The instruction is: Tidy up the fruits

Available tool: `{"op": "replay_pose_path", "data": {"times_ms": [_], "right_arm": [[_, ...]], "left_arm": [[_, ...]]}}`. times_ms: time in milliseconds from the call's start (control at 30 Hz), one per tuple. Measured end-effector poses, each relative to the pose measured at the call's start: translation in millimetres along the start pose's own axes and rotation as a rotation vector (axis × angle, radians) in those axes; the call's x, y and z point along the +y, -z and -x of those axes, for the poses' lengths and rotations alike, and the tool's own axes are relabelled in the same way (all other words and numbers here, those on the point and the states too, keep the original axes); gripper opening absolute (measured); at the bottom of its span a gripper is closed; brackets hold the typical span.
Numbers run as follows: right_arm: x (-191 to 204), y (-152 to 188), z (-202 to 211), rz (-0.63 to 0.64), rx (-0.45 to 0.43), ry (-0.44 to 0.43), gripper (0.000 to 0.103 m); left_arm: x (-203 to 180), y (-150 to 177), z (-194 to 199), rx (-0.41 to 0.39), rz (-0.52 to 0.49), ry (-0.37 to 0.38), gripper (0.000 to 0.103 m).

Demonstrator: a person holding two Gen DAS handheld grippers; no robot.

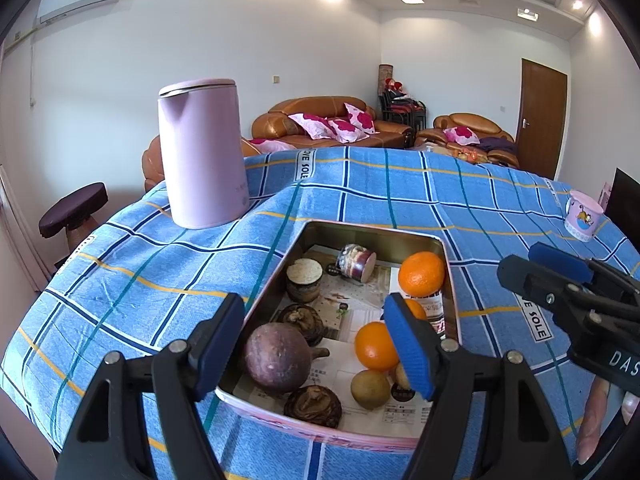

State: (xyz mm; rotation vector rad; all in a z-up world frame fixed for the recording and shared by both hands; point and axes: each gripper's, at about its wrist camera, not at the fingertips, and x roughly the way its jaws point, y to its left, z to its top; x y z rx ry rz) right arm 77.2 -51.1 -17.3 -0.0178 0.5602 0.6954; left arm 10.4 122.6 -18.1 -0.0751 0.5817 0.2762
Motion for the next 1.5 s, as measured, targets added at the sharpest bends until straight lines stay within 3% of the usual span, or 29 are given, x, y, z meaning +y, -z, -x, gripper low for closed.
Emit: {"op": "replay_pose_path", "data": {"times_ms": [833,1233,1500], "right_arm": [[-11.5,0.5,3.1,-0.014,-0.008,0.022,0.063],[-14.5,3.3,4.4,-0.016,-0.006,0.028,0.063],[-31.7,6.0,10.6,-0.032,-0.003,0.063,0.063]], "left_arm": [[-10.8,-1.9,1.4,-0.001,-0.012,0.007,0.079],[-16.8,-1.9,1.8,-0.016,-0.027,-0.046,0.1],[-15.9,-1.3,1.0,-0.014,-0.029,-0.044,0.1]]}}
